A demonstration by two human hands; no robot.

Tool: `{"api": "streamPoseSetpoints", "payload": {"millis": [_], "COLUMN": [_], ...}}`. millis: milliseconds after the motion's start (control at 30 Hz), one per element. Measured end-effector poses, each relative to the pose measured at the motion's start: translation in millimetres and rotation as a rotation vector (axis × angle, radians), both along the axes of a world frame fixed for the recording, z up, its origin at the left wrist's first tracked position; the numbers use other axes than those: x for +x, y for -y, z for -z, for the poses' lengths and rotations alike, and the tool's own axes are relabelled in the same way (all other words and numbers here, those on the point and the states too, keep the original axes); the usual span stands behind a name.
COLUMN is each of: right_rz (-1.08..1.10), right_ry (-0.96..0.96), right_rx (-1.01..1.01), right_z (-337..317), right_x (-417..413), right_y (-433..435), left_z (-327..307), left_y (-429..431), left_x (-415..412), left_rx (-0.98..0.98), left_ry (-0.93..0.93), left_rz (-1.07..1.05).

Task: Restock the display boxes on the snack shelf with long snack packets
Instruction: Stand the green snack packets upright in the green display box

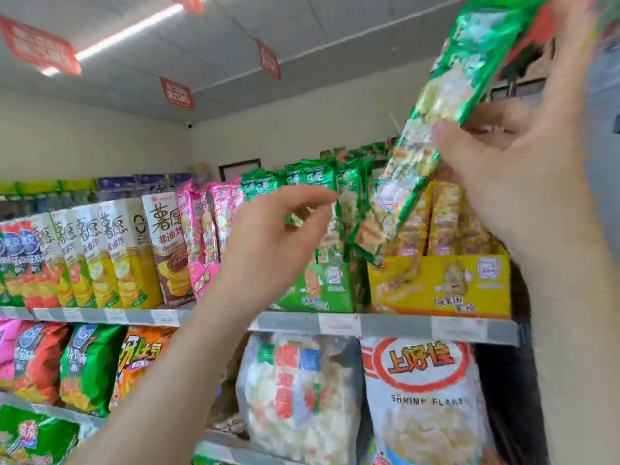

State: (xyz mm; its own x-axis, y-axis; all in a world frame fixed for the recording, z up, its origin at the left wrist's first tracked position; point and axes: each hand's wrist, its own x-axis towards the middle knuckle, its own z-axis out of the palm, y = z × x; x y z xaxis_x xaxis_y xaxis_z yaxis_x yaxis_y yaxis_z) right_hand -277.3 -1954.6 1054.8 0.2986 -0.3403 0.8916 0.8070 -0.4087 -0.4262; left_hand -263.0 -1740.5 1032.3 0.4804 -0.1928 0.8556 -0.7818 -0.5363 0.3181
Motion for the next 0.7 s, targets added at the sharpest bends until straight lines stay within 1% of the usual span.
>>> {"api": "streamPoseSetpoints", "payload": {"millis": [67, 100, 167, 233, 333, 400, 433, 500, 600, 700], "right_rz": [0.105, 0.159, 0.255, 0.259, 0.278, 0.329, 0.343, 0.341, 0.302, 0.258], "right_ry": [0.04, 0.077, 0.147, 0.115, 0.046, 0.037, 0.029, -0.001, -0.03, 0.015], "right_rx": [-0.046, -0.066, -0.112, -0.135, -0.136, -0.123, -0.115, -0.111, -0.072, -0.01], "right_z": [-14, -19, -25, -28, -26, -22, -20, -18, -19, -23], "right_x": [3, 4, 8, 14, 29, 40, 45, 57, 69, 75], "right_y": [8, 9, 8, 4, 3, 2, 2, 4, 7, 5], "left_z": [-31, -45, -69, -85, -92, -91, -90, -89, -88, -81], "left_y": [15, 22, 34, 43, 53, 57, 57, 56, 49, 37], "left_x": [9, 15, 29, 48, 73, 84, 88, 92, 91, 85], "left_rx": [0.053, 0.093, 0.252, 0.471, 0.778, 0.885, 0.905, 0.89, 0.791, 0.65], "left_ry": [0.18, 0.23, 0.244, 0.171, -0.028, -0.138, -0.142, -0.076, 0.057, 0.142], "left_rz": [-0.081, -0.113, -0.201, -0.308, -0.433, -0.457, -0.462, -0.466, -0.41, -0.333]}}
